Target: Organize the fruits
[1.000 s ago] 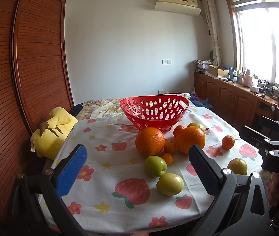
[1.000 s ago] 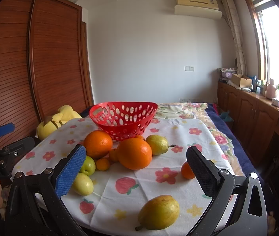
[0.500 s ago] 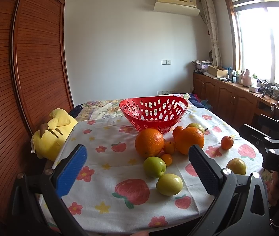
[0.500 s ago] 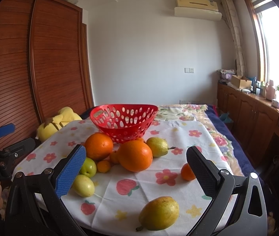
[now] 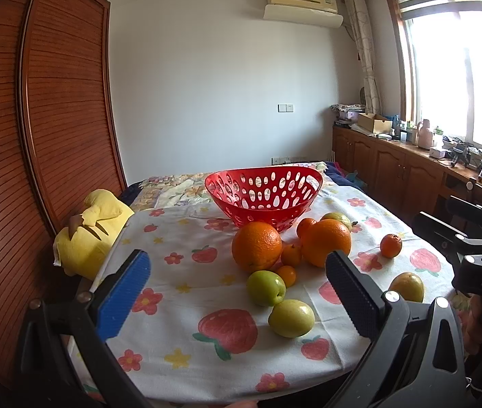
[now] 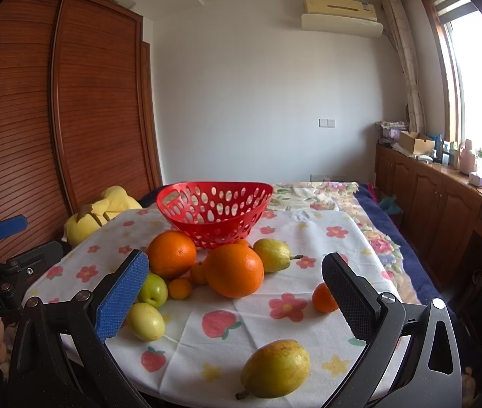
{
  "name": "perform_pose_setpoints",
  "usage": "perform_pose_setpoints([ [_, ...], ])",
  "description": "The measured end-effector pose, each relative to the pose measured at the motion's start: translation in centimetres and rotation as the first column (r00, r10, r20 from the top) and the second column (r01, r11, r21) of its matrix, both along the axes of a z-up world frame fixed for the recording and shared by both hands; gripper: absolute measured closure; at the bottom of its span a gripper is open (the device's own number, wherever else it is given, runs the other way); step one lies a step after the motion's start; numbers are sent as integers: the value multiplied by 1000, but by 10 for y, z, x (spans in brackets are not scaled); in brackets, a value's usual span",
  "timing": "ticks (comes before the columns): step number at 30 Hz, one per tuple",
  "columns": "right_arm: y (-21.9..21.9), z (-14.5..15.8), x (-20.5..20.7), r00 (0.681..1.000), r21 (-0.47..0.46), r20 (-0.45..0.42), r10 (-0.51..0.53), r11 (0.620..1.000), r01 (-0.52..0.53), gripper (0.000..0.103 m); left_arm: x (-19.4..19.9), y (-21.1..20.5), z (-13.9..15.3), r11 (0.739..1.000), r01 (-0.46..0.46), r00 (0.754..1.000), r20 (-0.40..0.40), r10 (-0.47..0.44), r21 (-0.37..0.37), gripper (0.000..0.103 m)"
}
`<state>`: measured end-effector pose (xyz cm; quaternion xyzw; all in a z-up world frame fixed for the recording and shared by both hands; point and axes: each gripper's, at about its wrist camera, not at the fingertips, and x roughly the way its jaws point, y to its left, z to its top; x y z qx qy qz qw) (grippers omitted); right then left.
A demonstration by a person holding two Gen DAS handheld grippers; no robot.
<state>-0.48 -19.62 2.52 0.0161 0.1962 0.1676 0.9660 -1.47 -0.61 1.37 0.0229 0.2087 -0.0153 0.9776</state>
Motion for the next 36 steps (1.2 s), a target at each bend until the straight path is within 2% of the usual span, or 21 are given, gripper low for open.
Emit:
perform_pose_setpoints([
  [11,0,0,-1,1000,0,-1,1,1000,-1,0,-2,-2,-3,1000,6,1000,-6,-6,1,0],
  [16,-2,-6,0,1000,-6,-9,1,1000,-1,0,4,-2,-16,1000,23,999,-45,-24,-8,0],
  [26,-26,-49,9,993,-56,-118,-21,998,14,0,23,-12,-57,996,80,984,-156,-84,-33,0],
  [36,-44,-85,13,979,-47,-206,-4,999,-6,1,45,-23,-83,993,100,960,-258,-112,-57,0],
])
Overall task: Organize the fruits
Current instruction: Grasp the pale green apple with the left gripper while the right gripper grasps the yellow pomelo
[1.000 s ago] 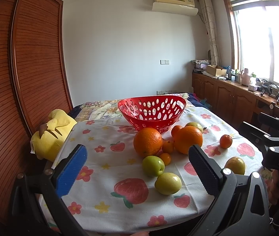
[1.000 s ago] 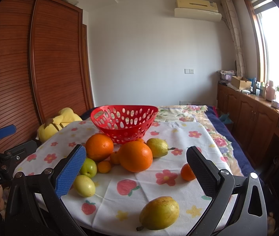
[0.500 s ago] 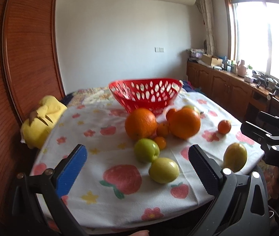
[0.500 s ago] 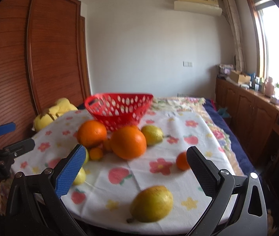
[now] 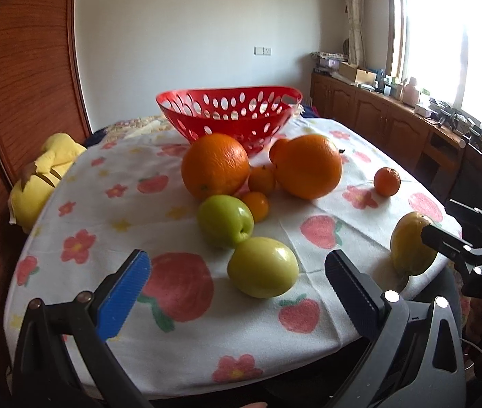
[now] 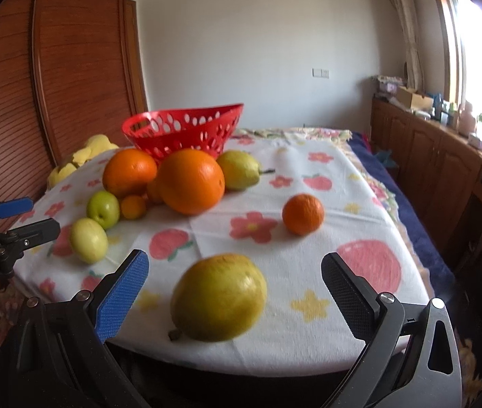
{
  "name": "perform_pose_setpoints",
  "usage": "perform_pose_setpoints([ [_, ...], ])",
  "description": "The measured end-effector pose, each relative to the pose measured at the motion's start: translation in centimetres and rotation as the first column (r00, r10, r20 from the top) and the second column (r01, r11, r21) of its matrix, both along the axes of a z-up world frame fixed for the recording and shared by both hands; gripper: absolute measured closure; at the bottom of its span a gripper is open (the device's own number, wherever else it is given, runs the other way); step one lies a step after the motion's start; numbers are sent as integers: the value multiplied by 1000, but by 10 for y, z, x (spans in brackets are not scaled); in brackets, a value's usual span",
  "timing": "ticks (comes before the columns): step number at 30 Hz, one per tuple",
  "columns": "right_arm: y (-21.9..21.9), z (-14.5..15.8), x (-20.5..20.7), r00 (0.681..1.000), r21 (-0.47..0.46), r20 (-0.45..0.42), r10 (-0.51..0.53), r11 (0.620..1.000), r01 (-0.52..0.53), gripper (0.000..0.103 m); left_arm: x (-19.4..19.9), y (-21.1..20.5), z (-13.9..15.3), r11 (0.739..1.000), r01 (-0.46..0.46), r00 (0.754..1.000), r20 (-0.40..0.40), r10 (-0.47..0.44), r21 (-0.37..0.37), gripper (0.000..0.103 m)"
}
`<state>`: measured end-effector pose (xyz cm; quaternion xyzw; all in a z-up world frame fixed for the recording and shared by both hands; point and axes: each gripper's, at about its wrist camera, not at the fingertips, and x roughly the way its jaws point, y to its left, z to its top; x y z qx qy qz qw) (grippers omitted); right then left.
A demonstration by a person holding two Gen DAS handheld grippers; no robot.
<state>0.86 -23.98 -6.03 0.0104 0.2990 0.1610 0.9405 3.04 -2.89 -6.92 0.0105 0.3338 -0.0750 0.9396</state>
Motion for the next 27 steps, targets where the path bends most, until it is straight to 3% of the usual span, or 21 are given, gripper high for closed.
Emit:
perform_pose_setpoints([
  [7,-2,-15,7,998,4,-54,29,1000,-29,7,14,0,-13,999,21,999,-41,-23,-49,3],
  [17,8,-30,11,989,4,-119,86,996,-86,19,27,1,-25,997,29,995,-89,-36,-76,20],
  [22,11,-38,14,984,15,-148,97,995,-96,24,32,4,-36,995,33,991,-124,-45,-96,22],
  [25,14,-39,14,981,22,-152,118,993,-116,32,32,4,-39,991,49,988,-137,-66,-123,29],
  [27,17,-38,14,982,6,-147,118,993,-118,32,31,5,-39,984,71,986,-136,-93,-161,45],
])
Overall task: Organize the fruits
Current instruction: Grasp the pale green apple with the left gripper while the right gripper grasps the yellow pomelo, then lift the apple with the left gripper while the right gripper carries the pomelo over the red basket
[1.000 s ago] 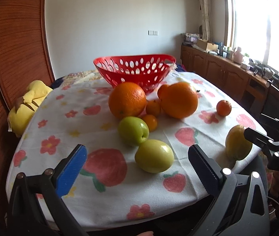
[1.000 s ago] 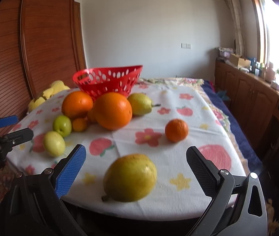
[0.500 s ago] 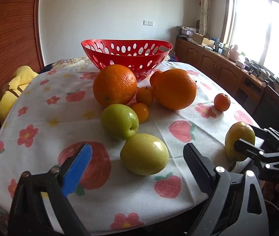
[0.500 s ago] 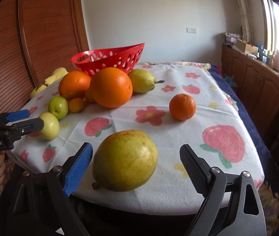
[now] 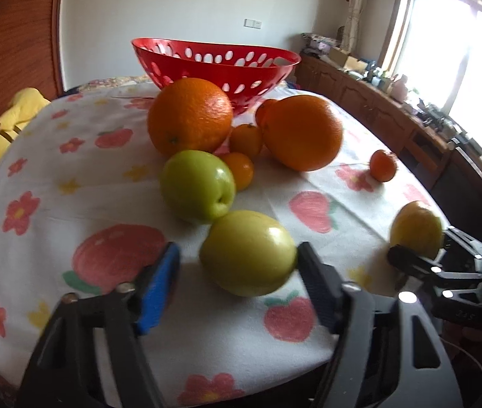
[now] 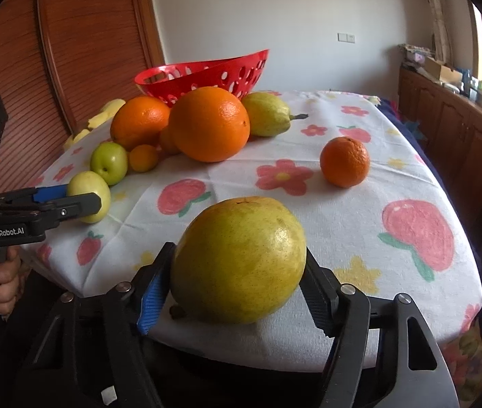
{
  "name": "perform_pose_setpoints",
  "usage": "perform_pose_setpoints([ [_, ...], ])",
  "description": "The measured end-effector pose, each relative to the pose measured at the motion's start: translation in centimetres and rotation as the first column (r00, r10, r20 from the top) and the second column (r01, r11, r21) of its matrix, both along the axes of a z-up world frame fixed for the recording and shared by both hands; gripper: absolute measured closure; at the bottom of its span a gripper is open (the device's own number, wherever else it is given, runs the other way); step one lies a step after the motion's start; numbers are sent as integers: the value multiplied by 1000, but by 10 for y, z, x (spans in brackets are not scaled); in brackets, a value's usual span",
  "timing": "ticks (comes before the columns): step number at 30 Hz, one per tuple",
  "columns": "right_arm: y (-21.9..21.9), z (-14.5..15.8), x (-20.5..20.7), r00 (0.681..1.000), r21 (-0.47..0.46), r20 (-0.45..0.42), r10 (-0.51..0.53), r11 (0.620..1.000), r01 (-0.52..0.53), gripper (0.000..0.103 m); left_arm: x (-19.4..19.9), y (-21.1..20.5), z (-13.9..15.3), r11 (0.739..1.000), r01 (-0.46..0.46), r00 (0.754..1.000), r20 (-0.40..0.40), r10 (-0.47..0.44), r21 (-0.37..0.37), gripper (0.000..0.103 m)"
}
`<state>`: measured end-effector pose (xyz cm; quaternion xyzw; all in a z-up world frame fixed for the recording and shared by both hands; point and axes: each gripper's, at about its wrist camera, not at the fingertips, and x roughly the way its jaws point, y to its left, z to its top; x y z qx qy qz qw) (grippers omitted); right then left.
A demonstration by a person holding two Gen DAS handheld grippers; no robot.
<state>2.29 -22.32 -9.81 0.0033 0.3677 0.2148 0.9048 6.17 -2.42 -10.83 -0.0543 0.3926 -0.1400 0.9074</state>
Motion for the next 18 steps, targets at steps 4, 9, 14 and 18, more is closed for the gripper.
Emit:
perform_pose_setpoints([
  [4,0,0,0,1000,3,1,7,1000,-7,32,-3,-6,1,999,16,1000,14,-16,30,46],
  [9,0,0,4,1000,10,1,16,1000,-16,32,-4,-8,1,999,23,999,22,-24,37,47],
  [14,2,1,8,999,8,-2,32,999,-32,33,-2,-6,2,999,18,1000,18,-19,38,47],
  [18,3,2,11,999,8,0,38,999,-38,33,-2,-5,3,999,15,1000,14,-15,39,47],
])
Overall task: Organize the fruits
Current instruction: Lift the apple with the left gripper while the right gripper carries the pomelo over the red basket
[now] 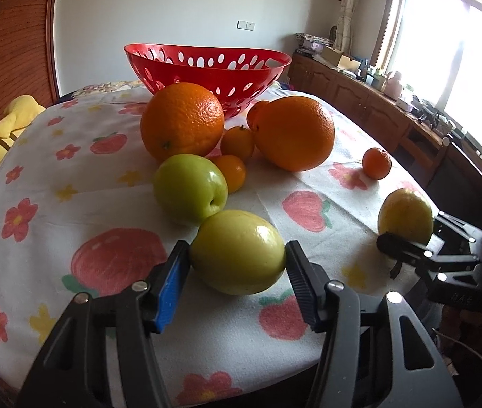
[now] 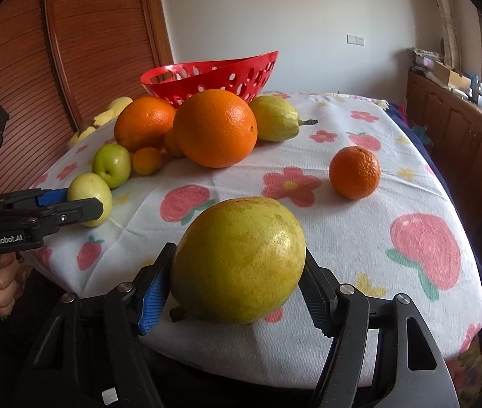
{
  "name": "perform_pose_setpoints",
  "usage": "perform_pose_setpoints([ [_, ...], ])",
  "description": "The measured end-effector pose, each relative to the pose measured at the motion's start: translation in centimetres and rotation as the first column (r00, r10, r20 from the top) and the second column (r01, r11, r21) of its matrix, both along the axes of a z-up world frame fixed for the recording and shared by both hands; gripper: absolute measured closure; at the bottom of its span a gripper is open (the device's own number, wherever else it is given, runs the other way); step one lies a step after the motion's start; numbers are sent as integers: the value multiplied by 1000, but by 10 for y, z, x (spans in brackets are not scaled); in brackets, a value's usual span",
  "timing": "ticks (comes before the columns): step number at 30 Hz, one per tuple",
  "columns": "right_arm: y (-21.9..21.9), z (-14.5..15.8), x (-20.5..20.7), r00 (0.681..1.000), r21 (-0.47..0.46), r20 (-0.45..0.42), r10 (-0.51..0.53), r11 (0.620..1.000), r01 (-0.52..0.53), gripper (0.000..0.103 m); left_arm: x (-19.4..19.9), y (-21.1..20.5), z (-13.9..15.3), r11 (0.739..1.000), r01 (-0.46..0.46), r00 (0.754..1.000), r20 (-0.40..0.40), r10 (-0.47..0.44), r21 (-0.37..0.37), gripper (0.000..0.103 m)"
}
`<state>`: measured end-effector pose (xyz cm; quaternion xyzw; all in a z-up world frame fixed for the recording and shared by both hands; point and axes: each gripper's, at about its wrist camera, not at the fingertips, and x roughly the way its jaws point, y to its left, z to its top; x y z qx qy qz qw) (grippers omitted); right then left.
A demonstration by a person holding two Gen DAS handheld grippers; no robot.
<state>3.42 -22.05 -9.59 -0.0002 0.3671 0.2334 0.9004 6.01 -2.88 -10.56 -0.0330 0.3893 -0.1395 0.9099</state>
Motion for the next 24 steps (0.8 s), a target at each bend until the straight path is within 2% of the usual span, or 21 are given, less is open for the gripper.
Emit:
perform_pose_setpoints([
  [6,2,10,4,1000,0,27,15,1000,-15,33,-4,-1,7,1000,7,1000,28,-7,10,47],
  [12,6,27,13,998,7,57,33,999,-33,33,-8,6,38,999,24,996,90,-22,-25,47],
  [19,17,55,32,988,-27,127,83,996,-81,33,7,21,77,1000,24,986,165,-24,-2,47],
  [24,19,72,58,983,-12,144,109,994,-109,33,28,34,89,1000,8,983,182,-11,18,47],
])
